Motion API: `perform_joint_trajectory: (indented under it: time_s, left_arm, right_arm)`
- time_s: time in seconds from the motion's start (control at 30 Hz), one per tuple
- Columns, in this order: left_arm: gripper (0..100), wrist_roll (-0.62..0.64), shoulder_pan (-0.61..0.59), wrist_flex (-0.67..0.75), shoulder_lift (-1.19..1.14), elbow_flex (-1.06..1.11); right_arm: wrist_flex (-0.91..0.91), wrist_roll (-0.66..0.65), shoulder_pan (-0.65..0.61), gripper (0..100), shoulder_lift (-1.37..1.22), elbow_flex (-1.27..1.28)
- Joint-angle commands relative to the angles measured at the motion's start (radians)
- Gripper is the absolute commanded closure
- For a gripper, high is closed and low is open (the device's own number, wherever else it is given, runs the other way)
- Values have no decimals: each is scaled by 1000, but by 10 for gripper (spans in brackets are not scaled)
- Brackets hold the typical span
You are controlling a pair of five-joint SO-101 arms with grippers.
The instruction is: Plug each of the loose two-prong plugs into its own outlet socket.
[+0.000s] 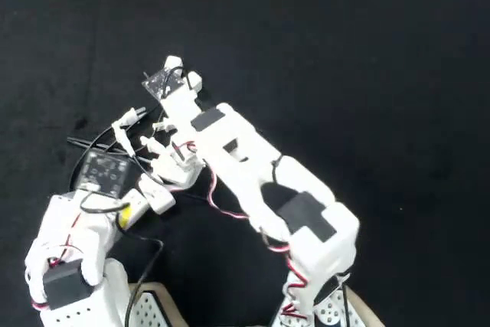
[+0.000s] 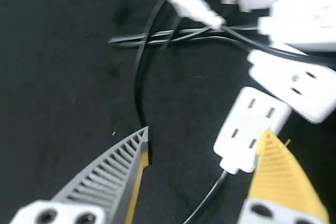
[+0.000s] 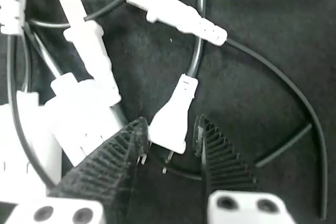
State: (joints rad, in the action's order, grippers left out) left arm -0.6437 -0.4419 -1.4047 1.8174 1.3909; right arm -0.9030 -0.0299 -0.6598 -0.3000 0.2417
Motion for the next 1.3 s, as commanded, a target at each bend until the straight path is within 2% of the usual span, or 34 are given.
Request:
perform_joint_trajectory:
  time_s: [0.0,0.27,0.33,0.4,0.53,0.67,0.83,1.13,1.27]
  left_arm:
    - [685,32,-51,3,5,-53]
    - [685,37,-56,15,5,-31]
    - [686,38,-58,15,5,-31]
    - [686,52,-58,17,5,-31]
    - [686,71,-53,18,5,-31]
    - [686,94,-45,54,5,10]
    - [686,150,10,169,5,183]
    - [686,150,16,172,5,200]
    - [686,132,19,180,5,228]
  right_arm:
    - [-25,12,-17,839,-53,-88]
    - [-137,6,-12,841,-171,-232]
    - [-172,8,-11,881,-202,-277]
    - [-207,6,-9,972,-228,-320]
    - [-301,-5,18,988,-216,-381]
    - [-353,-64,63,987,-84,-358]
    - [-427,-164,68,987,186,-240]
    - [-519,-453,216,987,545,-82]
    - [-482,-494,207,987,559,38]
